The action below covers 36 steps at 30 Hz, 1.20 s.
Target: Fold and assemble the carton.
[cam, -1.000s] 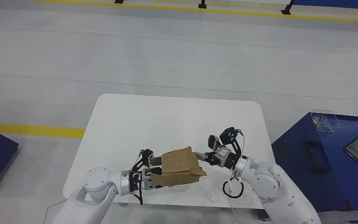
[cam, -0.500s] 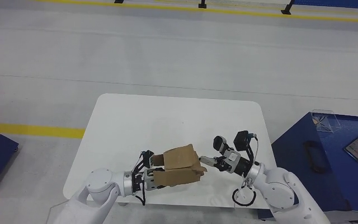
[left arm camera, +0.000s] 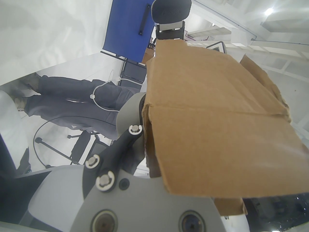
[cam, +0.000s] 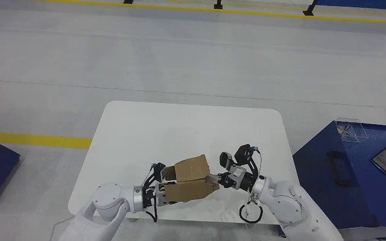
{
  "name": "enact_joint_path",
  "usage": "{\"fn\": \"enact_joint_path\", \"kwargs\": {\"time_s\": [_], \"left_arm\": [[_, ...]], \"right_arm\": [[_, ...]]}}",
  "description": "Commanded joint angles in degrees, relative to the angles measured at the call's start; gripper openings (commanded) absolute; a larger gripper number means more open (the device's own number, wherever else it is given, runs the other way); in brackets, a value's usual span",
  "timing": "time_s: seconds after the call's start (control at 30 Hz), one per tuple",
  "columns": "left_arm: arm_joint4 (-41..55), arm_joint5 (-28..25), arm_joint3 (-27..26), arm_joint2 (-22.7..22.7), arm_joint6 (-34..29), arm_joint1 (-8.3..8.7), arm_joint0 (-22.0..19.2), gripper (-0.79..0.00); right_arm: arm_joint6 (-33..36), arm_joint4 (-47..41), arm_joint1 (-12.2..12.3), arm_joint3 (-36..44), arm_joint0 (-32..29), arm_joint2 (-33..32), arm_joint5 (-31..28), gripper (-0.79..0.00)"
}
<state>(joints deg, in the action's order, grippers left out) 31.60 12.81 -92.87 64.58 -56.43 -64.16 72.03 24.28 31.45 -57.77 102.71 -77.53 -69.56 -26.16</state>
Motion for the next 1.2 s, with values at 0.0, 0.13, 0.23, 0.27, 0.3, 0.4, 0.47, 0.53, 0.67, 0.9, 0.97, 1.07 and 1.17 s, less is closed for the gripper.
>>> {"fn": "enact_joint_path", "kwargs": {"time_s": [0.0,0.13,0.23,0.27,0.3,0.4,0.47,0.53,0.67,0.9,0.97,1.07,1.17], "left_arm": [[0.12,-0.15,0.04,0.04,-0.16,0.04,0.03,-0.785],[0.18,-0.26,0.14,0.14,-0.32,0.14,0.04,-0.785],[0.57,-0.54,0.09,0.57,-0.59,0.25,0.09,-0.785],[0.68,-0.65,0.11,0.82,-0.55,0.30,0.12,-0.785],[0.86,-0.72,0.09,1.05,-0.56,0.35,0.17,-0.785],[1.55,-0.49,0.15,1.95,-0.35,0.51,0.31,-0.785],[2.00,0.00,0.14,2.36,-0.20,0.60,0.38,-0.785],[2.67,0.45,0.18,2.68,0.28,0.63,0.42,-0.785],[3.72,2.41,0.62,2.72,1.91,0.59,0.08,-0.785],[5.68,4.78,2.25,1.98,3.73,0.34,-1.13,-0.785],[6.08,4.94,2.50,1.78,4.04,0.28,-1.32,-0.785],[6.37,4.75,2.62,1.55,4.07,0.24,-1.52,-0.785],[6.46,3.76,2.42,1.57,3.79,0.25,-1.45,-0.785]], "right_arm": [[0.04,0.03,-0.11,-0.26,0.39,0.40,0.07,0.000],[0.49,-0.67,-0.26,-0.79,1.01,0.78,-0.44,0.000],[0.49,-0.98,-0.23,-1.47,1.24,0.02,-0.46,0.000],[0.54,-1.27,-0.20,-1.69,1.16,-0.30,-0.56,0.000],[0.70,-1.48,-0.17,-1.84,1.08,-0.61,-0.61,0.000],[1.49,-2.02,-0.06,-1.99,0.68,-1.32,-0.75,0.000],[2.62,-1.60,0.02,-1.75,0.30,-1.32,-0.95,0.000],[3.17,-1.15,0.04,-1.51,0.04,-1.17,-0.94,0.000],[3.89,-1.88,-0.01,-0.73,-0.31,-0.59,-1.88,0.000],[4.01,-1.98,0.08,1.85,-1.88,-0.92,-2.27,0.000],[4.15,-1.22,0.03,2.22,-1.90,-0.50,-1.91,0.000],[3.48,-0.12,-0.07,2.08,-1.65,-0.33,-1.15,0.000],[3.33,-0.84,0.01,1.14,-1.50,-1.53,-0.67,0.000]]}}
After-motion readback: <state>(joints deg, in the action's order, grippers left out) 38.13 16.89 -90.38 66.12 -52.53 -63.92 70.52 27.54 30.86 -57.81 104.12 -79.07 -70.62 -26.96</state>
